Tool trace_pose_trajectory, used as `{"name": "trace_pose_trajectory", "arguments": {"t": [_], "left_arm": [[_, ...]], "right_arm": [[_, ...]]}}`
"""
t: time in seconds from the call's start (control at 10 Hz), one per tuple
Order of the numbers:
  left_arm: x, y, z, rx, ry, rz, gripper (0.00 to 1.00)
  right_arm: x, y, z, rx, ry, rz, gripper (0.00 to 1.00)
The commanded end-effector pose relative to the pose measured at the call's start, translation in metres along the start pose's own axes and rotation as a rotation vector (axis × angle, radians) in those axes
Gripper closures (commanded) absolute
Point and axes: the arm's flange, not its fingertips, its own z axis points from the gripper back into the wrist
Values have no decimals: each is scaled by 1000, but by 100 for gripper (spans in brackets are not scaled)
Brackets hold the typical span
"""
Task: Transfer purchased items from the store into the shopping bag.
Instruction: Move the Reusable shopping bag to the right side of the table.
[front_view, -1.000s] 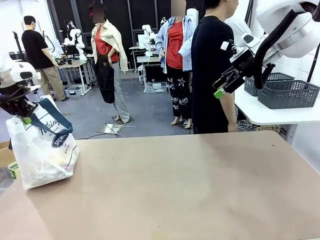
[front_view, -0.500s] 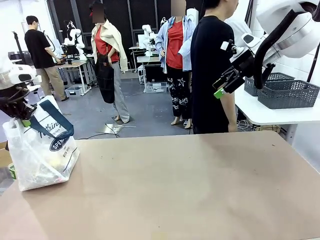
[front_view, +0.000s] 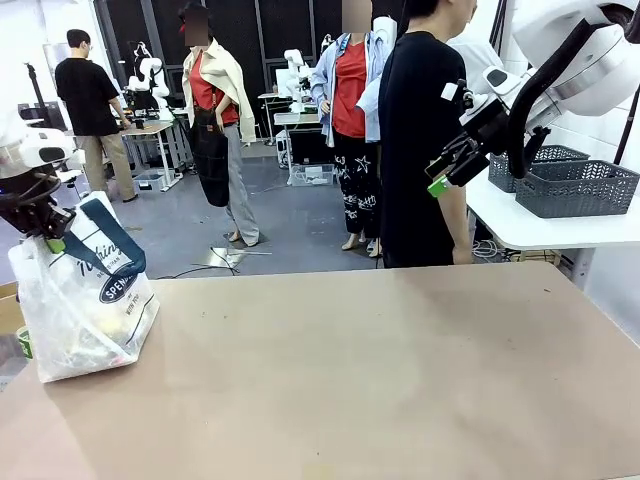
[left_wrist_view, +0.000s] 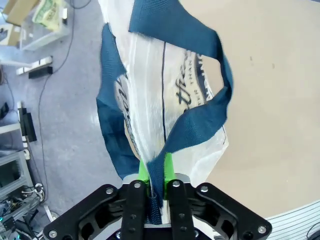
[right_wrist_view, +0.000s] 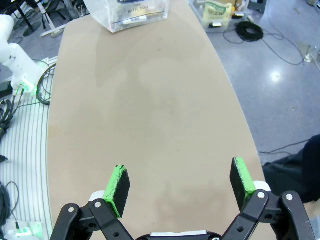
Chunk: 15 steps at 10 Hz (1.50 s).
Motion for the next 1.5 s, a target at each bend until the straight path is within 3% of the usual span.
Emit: {"name": "trace_pose_trajectory", "arguments": {"t": [0.0, 0.2, 0.3, 1.4], "left_arm": [[9, -4, 7, -1, -14, -1, 42], [9, -3, 15, 6, -12, 4, 4], [9, -3, 17, 4, -17, 7, 0], [3, -9, 24, 8, -58, -2, 0]], "right_arm": [[-2, 5, -2, -4, 5, -3, 0], [-2, 5, -2, -4, 5, -3, 0], [-2, 5, -2, -4, 5, -3, 0], [-2, 5, -2, -4, 5, -3, 0]]}}
